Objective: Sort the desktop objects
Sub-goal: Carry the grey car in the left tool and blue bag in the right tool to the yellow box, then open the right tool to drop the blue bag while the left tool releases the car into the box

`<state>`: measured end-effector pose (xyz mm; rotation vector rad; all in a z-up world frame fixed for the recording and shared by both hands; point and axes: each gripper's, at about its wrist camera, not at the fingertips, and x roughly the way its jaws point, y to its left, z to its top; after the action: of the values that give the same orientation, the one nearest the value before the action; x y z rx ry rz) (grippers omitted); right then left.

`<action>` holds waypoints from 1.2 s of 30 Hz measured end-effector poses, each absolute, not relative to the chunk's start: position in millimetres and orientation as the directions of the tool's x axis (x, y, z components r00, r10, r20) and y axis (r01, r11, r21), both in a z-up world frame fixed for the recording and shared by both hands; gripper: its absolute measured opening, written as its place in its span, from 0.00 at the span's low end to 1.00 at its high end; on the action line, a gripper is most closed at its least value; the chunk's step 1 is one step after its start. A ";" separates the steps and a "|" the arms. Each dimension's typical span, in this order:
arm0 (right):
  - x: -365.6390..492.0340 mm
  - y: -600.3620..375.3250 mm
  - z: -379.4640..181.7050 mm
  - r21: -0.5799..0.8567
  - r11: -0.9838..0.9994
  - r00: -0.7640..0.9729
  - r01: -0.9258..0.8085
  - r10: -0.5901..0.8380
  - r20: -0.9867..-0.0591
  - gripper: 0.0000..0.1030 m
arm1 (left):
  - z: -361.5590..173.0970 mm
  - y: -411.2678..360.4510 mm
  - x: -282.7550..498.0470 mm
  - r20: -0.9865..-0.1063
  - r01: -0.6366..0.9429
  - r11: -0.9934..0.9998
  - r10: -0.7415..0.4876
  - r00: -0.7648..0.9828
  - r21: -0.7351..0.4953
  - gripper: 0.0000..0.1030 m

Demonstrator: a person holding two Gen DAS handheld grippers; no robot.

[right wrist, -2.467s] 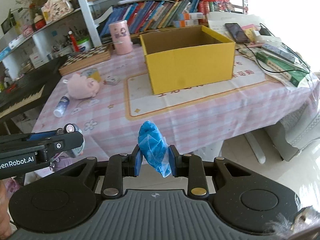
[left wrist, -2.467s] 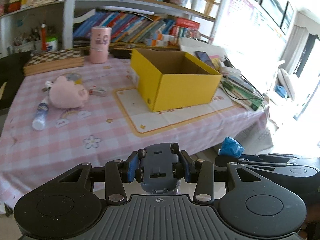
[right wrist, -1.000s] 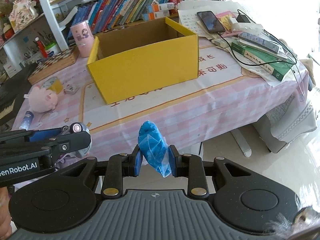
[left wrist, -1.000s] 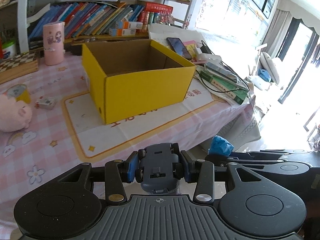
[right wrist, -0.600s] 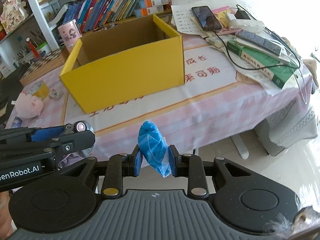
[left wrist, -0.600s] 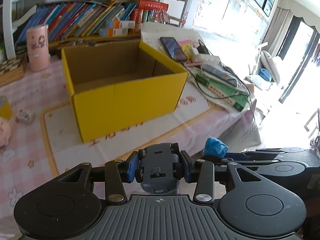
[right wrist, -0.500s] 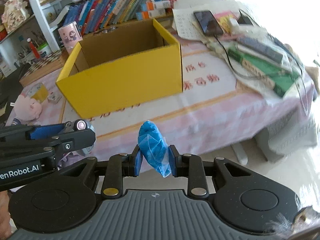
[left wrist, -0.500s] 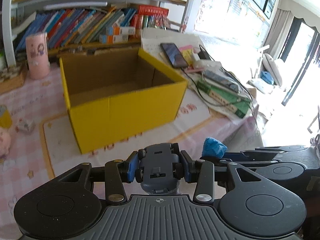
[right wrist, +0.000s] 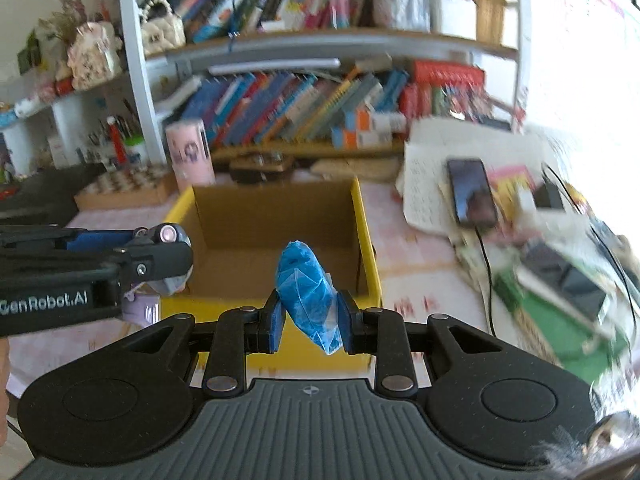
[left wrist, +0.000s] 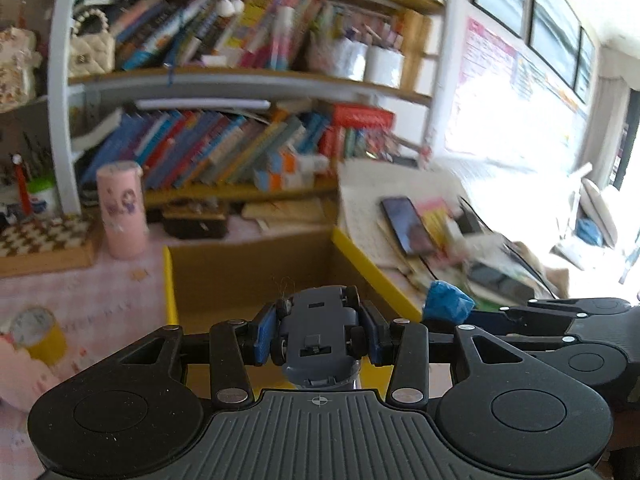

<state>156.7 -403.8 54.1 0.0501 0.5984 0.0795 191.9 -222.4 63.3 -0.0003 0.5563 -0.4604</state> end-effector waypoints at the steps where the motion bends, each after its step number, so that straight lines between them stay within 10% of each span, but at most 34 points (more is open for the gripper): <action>1: 165.3 -405.6 55.7 0.070 0.995 0.825 -0.076 0.102 -0.556 0.25 | 64.5 -221.1 198.3 -0.503 0.410 0.904 -0.413 0.759 -0.124 0.41; 32: 373.8 -349.7 -46.6 -0.350 0.636 0.530 -0.688 0.110 -0.841 0.25 | -24.5 -256.1 353.2 -0.798 0.245 0.968 -0.110 0.593 0.049 0.42; 36: 371.8 -349.5 -40.6 -0.340 0.647 0.545 -0.683 0.142 -0.826 0.44 | -18.3 -256.0 346.9 -0.761 0.235 0.969 -0.095 0.642 0.077 0.62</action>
<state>371.8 -349.5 -40.6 -0.7150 0.8615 0.5419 346.9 -256.0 -18.3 0.1745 0.8548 -0.1893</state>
